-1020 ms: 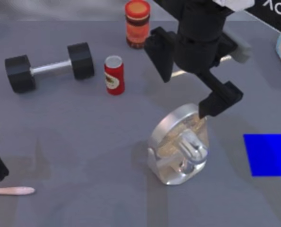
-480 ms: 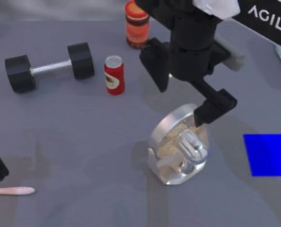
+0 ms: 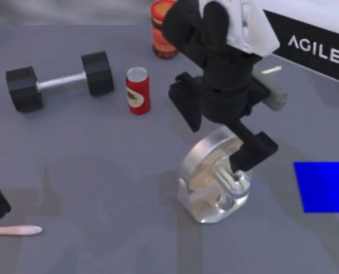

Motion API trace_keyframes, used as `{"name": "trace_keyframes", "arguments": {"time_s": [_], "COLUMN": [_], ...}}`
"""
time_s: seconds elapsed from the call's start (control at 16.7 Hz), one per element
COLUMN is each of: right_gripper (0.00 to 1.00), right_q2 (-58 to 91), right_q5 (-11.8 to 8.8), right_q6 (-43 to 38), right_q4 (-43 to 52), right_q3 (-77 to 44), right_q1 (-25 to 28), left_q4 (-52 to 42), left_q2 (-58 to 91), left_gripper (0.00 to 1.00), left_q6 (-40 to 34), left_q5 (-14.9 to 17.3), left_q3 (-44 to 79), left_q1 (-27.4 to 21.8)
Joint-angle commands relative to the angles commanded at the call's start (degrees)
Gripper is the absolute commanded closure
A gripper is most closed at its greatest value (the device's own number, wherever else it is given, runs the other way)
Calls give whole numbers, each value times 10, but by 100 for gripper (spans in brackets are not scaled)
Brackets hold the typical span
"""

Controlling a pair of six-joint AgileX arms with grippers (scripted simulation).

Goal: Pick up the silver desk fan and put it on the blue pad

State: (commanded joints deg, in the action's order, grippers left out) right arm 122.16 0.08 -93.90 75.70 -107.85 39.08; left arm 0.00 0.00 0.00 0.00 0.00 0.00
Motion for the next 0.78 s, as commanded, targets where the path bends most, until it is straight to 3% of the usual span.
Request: {"name": "trace_keyframes", "arguments": {"time_s": [0.18, 0.78], "right_gripper": [0, 75], "right_q2": [0, 0], "right_q5": [0, 0], "right_q6": [0, 0], "right_q4": [0, 0], "right_q3": [0, 0], "right_q1": [0, 0], "left_q4": [0, 0], "left_q2": [0, 0], "left_gripper": [0, 0], "left_q6": [0, 0], "left_q5": [0, 0], "left_q3": [0, 0], "left_q1": [0, 0]}}
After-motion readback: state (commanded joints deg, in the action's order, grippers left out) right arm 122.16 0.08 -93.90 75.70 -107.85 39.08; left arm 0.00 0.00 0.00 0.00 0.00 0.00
